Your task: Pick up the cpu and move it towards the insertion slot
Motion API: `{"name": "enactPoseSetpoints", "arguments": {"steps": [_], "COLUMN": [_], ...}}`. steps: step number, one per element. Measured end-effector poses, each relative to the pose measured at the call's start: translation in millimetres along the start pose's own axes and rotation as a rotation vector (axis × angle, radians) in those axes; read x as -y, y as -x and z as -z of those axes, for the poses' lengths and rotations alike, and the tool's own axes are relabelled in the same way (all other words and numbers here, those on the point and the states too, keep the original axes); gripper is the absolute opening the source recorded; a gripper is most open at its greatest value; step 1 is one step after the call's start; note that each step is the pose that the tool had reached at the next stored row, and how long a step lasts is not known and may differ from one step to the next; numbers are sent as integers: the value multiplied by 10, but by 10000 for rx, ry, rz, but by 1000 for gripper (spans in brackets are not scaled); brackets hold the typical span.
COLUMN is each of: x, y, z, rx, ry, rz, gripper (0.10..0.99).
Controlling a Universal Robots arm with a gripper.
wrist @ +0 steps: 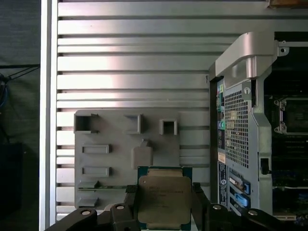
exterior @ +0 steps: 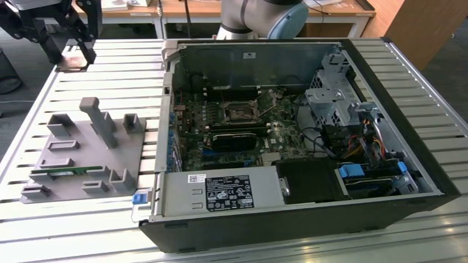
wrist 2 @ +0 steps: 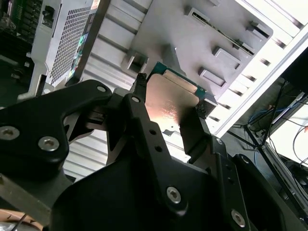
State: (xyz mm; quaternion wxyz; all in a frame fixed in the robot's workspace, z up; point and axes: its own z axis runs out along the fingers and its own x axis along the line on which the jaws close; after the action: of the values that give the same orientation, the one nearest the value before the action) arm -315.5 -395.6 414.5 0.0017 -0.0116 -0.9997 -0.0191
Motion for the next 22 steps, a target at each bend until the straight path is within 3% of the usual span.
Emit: {"name": "enactPoseSetpoints", "arguments": {"steps": [22], "x": [-101], "y": [427], "z": [-3], "rx": [1], "ry": [1], "rz": [0], "gripper": [529]}}
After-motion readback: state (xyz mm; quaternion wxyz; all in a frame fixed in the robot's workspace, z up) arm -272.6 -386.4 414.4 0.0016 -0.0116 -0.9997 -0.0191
